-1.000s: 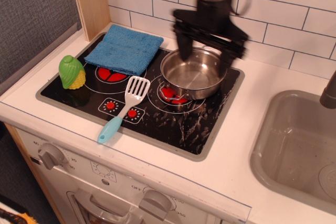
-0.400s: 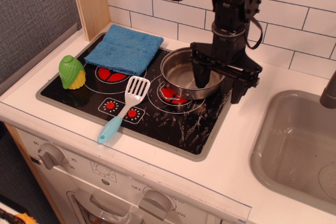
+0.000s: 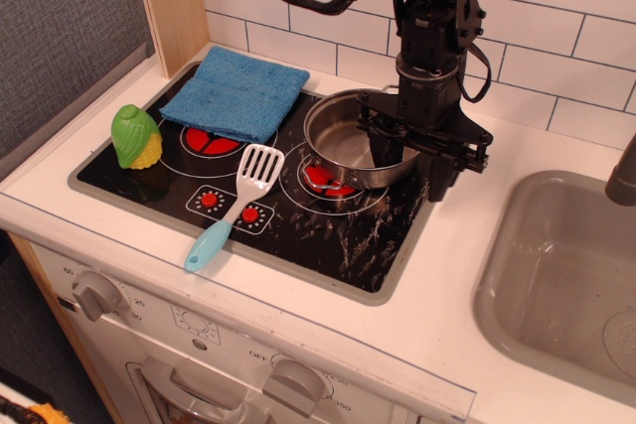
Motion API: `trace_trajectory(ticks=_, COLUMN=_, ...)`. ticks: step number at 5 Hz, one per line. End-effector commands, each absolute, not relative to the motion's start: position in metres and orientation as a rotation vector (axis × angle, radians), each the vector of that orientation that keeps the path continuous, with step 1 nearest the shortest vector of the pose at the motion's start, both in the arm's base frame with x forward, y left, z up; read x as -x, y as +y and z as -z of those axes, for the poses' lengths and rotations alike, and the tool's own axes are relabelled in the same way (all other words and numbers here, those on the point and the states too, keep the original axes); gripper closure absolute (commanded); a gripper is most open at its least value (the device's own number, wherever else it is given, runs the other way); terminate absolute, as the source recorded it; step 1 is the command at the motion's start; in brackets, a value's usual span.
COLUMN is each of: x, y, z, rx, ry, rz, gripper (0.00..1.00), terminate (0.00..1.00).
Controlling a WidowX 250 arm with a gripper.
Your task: Move the pot and place it on top of the towel.
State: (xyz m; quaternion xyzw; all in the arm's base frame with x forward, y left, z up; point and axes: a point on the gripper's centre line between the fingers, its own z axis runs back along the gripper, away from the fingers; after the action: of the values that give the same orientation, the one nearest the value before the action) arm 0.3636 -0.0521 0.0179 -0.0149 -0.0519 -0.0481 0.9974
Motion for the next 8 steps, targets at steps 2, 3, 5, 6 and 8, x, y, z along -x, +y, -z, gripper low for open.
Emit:
trace_trajectory(ticks=2, x=-0.364, y=-0.053, z=-0.026, rx=0.001, ry=-0.093, rz=0.128, gripper=1.0, terminate=0.0)
trace_trajectory(ticks=3, x=-0.369, y=-0.047, z=-0.054, rx=0.015, ry=-0.165, rz=0.225, gripper=1.0, terminate=0.0)
trace_trajectory(ticks=5, x=-0.387, y=0.017, z=-0.094, rx=-0.018, ry=-0.201, rz=0.248, gripper=1.0, terminate=0.0)
trace_trajectory(ticks=6, x=-0.387, y=0.044, z=-0.086, rx=-0.023, ry=-0.169, rz=0.206, gripper=1.0, terminate=0.0)
trace_trajectory(ticks=8, x=-0.385, y=0.08, z=-0.051, rx=-0.022, ry=-0.089, rz=0.133, gripper=1.0, terminate=0.0)
